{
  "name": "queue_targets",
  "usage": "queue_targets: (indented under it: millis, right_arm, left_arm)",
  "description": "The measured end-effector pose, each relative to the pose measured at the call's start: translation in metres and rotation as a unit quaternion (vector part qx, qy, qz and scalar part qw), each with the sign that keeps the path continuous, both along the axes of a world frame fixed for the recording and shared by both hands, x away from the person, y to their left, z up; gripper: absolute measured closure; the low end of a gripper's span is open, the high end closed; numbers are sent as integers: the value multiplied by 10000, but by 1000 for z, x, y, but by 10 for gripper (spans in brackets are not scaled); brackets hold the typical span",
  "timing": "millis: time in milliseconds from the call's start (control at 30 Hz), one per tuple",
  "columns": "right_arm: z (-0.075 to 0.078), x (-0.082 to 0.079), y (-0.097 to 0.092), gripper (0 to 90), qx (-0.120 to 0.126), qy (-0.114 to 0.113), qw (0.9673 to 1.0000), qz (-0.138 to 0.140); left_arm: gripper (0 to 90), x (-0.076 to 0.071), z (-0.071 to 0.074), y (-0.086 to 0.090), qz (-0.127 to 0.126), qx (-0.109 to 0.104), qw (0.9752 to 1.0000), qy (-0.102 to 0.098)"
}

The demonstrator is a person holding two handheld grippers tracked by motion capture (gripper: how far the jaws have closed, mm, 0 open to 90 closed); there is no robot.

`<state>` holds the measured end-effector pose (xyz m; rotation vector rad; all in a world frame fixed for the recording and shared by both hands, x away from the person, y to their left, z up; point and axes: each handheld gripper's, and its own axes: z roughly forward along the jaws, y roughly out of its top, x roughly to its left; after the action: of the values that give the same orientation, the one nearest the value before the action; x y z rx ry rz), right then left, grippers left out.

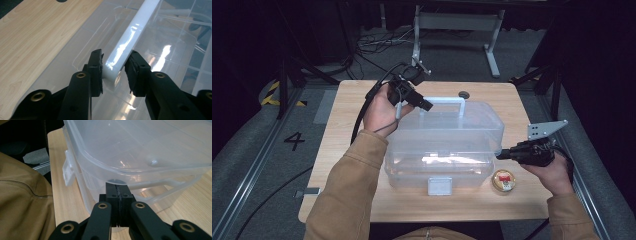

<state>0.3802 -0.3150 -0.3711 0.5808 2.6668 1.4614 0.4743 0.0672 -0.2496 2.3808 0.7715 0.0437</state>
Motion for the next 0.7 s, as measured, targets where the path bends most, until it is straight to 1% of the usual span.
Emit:
queue_targets:
  millis: [33,67,100,167,233,300,333,367,400,467,567,600,700]
  right_arm:
    - [0,0,0,900,-3,-4,10000,-13]
    - [0,0,0,900,4,-14,10000,-24]
    - [0,0,0,900,10,-29,10000,-37]
    - [1,0,0,900,6,-37,10000,-50]
    - [2,0,0,900,5,-73,9999,-72]
    - [3,0,0,900,19,-96,9999,-102]
    - [4,0,0,900,34,-121,9998,-130]
    - [5,-1,0,900,52,-153,9997,-162]
    - [5,-1,0,900,52,-153,9997,-162]
    - [7,0,0,900,109,-227,9994,-231]
    - [10,-1,1,900,191,-334,9987,-348]
    - [11,-1,1,900,212,-384,9983,-378]
    - [13,-2,1,900,258,-414,9979,-436]
  left_arm:
    - [590,-2,2,2,22,-93,9999,-42]
    - [564,-3,5,4,21,-156,9999,-70]
    - [560,-6,8,6,41,-216,9997,-119]
    - [515,-10,12,9,92,-210,9995,-214]
    - [491,-14,17,12,129,-258,9991,-304]
    - [493,-20,22,16,136,-342,9988,-322]
    - [505,-20,22,16,136,-342,9988,-322]
    - [516,-25,27,20,93,-365,9987,-333]
    - [533,-25,27,20,93,-365,9987,-333]
    - [544,-33,32,23,-16,-362,9985,-410]
    - [579,-44,39,25,-93,-368,9981,-494]
    - [592,-44,39,25,-93,-368,9981,-494]
    - [618,-54,43,27,-172,-360,9976,-564]
